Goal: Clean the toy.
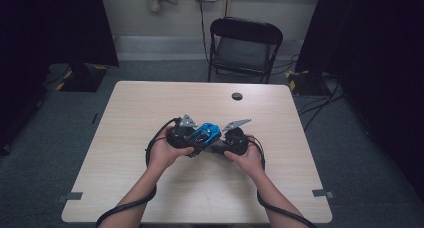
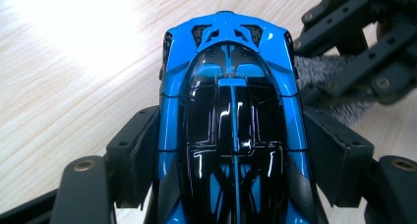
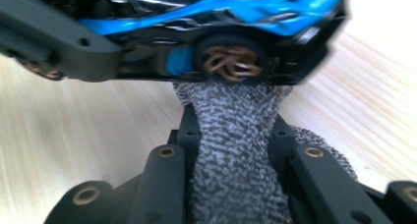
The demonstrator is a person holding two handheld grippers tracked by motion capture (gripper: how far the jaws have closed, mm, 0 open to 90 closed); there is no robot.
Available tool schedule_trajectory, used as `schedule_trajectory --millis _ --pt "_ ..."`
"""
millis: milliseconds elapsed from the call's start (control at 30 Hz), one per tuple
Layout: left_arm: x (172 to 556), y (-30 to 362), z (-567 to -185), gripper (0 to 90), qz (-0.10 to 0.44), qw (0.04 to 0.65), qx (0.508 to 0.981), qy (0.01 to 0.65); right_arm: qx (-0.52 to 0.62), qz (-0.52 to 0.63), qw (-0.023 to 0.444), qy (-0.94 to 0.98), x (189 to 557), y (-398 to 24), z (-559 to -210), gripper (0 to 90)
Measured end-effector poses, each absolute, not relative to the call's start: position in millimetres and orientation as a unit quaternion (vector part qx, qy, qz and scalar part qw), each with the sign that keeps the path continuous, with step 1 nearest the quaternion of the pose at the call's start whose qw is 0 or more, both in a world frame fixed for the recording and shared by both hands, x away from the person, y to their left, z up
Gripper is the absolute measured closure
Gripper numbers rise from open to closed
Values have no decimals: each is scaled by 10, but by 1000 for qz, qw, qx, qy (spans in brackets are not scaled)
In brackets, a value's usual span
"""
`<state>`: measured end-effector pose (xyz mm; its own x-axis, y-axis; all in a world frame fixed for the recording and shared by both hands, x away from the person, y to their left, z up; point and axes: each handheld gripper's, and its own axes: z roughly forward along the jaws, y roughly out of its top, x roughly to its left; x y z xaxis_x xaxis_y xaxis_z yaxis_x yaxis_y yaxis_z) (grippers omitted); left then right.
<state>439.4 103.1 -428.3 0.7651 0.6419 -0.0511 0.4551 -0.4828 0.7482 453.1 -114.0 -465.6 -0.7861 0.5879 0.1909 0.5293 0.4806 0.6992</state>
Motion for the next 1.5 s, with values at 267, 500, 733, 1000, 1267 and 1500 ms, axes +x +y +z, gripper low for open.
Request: schedule_trajectory --millis 267,500,733,1000,1267,1500 --pt "4428 1037 -4309 280 119 392 851 329 309 392 25 866 4484 -1034 -4685 688" --pt "4453 1050 -4307 280 126 389 850 333 298 393 17 870 4452 -960 -4691 688" --pt "4472 1059 -4314 281 128 390 848 335 289 393 11 873 4426 -899 -4696 687" --pt "4500 1068 -4329 280 131 394 842 344 273 394 1 877 4366 -831 -4712 688" --pt "4525 1074 -4336 280 132 393 840 350 254 392 -6 884 4321 -779 -4719 687" --pt "4547 1108 -4342 280 138 392 837 355 239 389 -15 889 4276 -767 -4725 687"
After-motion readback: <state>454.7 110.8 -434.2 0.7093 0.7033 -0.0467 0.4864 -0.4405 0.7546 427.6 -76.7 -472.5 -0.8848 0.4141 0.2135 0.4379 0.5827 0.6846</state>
